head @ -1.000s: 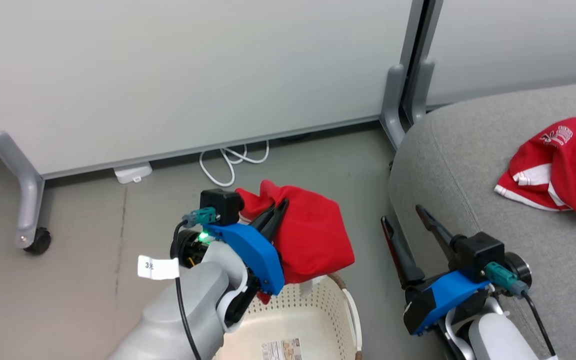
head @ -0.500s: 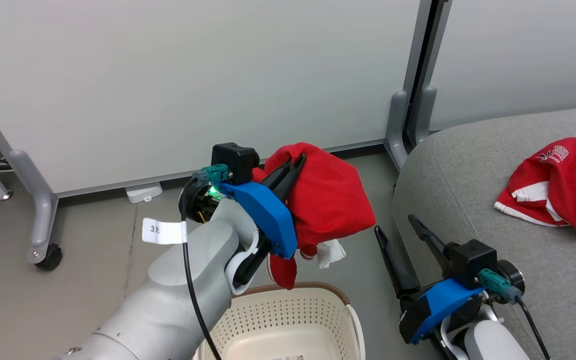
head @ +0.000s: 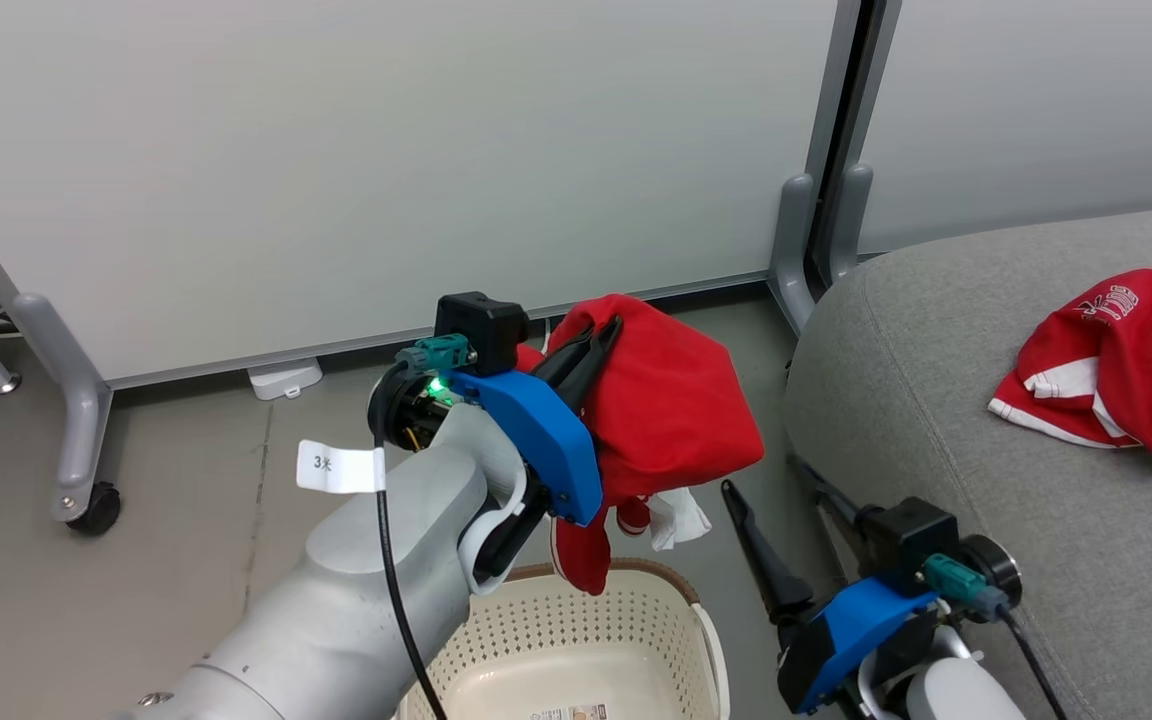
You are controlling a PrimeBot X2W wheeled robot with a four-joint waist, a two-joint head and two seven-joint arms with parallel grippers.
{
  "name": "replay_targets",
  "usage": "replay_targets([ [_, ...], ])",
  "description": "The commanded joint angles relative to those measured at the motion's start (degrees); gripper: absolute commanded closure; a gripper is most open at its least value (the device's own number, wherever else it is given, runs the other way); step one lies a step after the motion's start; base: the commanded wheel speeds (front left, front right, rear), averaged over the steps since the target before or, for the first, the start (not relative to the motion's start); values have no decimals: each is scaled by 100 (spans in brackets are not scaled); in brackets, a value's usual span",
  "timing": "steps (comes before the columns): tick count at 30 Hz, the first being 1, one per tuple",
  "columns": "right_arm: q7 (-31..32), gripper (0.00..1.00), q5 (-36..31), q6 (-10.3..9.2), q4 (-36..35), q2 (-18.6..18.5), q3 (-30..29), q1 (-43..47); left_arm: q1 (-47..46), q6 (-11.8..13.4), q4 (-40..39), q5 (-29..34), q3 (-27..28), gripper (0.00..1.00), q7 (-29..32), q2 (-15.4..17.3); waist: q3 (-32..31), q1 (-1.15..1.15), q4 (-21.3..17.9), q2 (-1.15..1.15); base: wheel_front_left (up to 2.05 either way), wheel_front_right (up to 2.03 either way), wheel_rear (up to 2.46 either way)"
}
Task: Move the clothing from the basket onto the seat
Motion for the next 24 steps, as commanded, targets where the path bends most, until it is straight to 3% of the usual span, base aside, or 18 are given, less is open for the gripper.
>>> replay_targets([
  [1,30,0,-1,1,33,-7,97,-27,-108,-13,-2,-40,-15,100,-44,-6,25,0,10,0,0,0,0],
  [8,91,0,-62,1,350,-8,491,-356,-155,-13,8,-107,-98,100,-74,-31,120,0,15,0,0,0,0],
  [24,-521,0,479,1,2088,-8,1121,-1726,-264,-13,-10,-290,-329,100,-139,-88,197,0,102,0,0,0,0],
])
